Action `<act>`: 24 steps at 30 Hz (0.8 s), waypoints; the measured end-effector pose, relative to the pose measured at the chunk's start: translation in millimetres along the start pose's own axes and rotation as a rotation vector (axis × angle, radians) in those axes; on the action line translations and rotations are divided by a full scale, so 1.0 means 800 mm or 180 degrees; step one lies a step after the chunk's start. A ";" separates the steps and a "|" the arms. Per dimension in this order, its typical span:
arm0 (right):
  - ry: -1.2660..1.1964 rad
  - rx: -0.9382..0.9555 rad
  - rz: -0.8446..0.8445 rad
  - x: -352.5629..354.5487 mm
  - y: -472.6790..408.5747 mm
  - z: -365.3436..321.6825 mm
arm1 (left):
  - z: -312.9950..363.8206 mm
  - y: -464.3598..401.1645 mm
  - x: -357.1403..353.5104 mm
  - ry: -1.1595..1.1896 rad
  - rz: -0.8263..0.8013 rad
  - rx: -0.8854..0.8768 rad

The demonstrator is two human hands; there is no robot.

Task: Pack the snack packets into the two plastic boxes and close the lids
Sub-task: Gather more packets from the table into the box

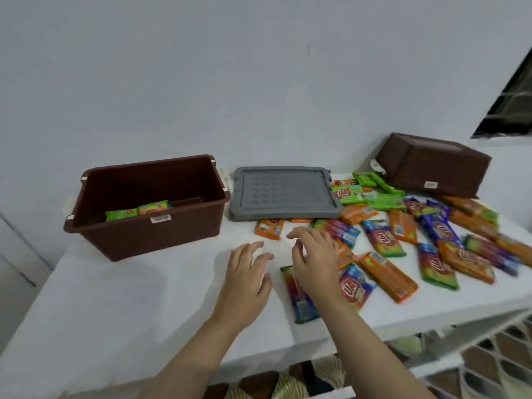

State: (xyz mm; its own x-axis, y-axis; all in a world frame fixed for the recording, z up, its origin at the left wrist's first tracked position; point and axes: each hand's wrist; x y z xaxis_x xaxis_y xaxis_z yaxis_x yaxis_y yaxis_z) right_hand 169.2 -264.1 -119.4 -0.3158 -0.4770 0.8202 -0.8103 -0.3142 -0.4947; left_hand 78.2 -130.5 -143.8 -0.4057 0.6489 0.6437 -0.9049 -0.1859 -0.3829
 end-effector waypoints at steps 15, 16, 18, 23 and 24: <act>0.0153 0.0313 -0.1306 0.037 -0.016 0.167 | 0.071 -0.032 -0.119 -0.0750 -0.0168 0.1188; 0.0113 0.0403 -0.1400 0.035 -0.019 0.170 | 0.073 -0.031 -0.125 -0.0794 -0.0229 0.1322; 0.0074 0.0587 -0.1593 0.032 -0.021 0.174 | 0.072 -0.029 -0.132 -0.0912 -0.0329 0.1461; 0.0389 0.1191 -0.2565 0.022 -0.033 0.181 | 0.052 -0.047 -0.109 -0.1004 -0.0614 0.1314; 0.0491 0.1229 -0.2620 0.019 -0.039 0.178 | 0.047 -0.052 -0.099 -0.1072 -0.0579 0.1325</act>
State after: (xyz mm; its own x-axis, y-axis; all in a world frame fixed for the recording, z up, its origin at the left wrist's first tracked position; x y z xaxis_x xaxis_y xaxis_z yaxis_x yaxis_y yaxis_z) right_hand 259.9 -378.7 -132.3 0.2025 0.1244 0.9714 -0.5962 -0.7712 0.2230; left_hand 143.5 -202.1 -154.0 -0.1955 0.4391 0.8769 -0.9108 -0.4128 0.0036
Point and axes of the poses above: each hand's wrist, its own y-axis away from the middle knuckle, its own x-axis out of the back of the hand, z = x × y, and after that the axes turned 15 degrees about y, right-handed
